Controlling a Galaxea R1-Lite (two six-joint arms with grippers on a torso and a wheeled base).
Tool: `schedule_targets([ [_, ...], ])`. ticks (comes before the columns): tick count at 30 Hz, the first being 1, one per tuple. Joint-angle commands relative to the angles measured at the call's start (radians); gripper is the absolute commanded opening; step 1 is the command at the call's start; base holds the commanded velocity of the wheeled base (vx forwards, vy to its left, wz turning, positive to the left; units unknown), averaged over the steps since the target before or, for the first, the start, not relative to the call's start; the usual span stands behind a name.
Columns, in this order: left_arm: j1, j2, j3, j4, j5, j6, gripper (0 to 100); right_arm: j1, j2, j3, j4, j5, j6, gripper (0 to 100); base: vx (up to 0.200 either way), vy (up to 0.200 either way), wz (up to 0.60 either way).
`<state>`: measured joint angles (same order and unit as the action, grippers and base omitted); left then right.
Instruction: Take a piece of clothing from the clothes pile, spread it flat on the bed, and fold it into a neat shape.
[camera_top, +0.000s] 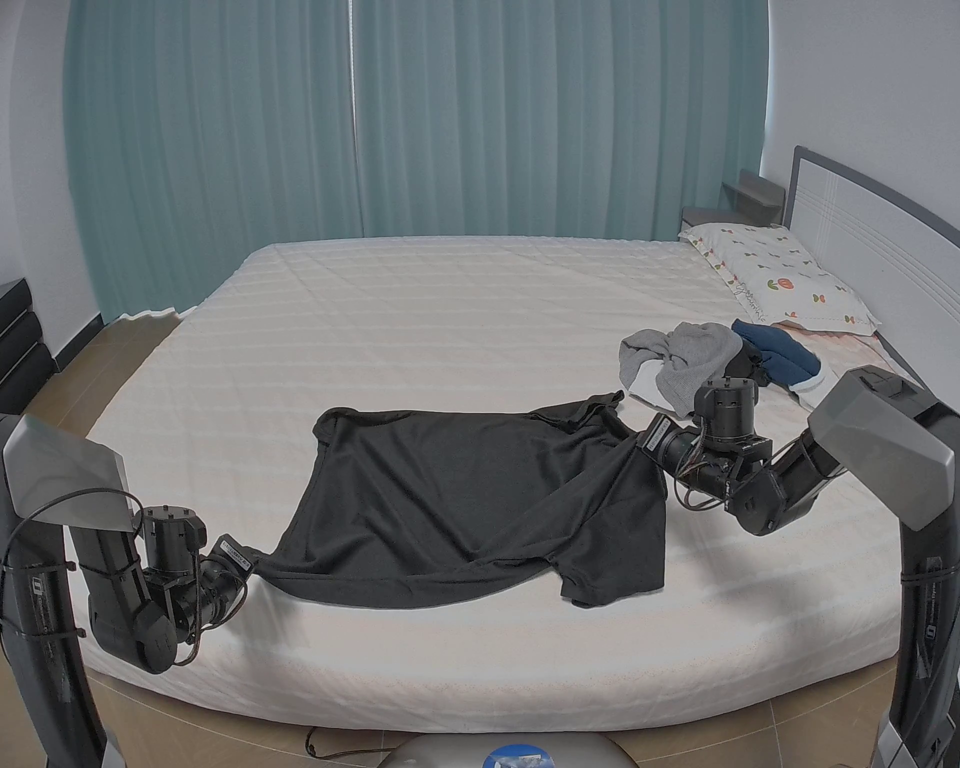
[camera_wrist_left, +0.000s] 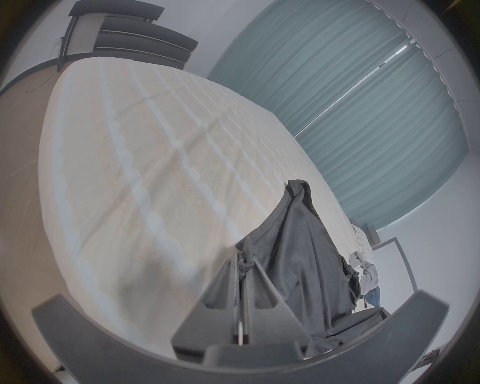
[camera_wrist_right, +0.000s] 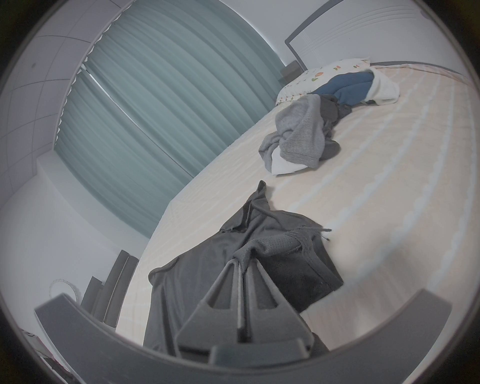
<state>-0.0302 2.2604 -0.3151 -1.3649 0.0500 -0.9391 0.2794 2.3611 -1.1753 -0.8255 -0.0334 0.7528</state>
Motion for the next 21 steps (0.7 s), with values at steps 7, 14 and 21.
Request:
schedule_targets([
  [7, 0.006, 0.076, -0.01, -0.042, 0.002, -0.004, 0, 0.007, 0.201, -0.205, 0.008, -0.028, -0.027, 0, 0.0, 0.0, 0.0],
  [14, 0.004, 0.077, -0.012, -0.042, 0.002, -0.003, 0, 0.012, 0.264, -0.276, 0.0, -0.086, -0.029, 0, 0.0, 0.0, 0.0],
  [21, 0.004, 0.077, -0.012, -0.042, 0.002, -0.003, 0, 0.02, 0.268, -0.264, -0.038, -0.08, -0.03, 100, 0.0, 0.0, 0.0],
])
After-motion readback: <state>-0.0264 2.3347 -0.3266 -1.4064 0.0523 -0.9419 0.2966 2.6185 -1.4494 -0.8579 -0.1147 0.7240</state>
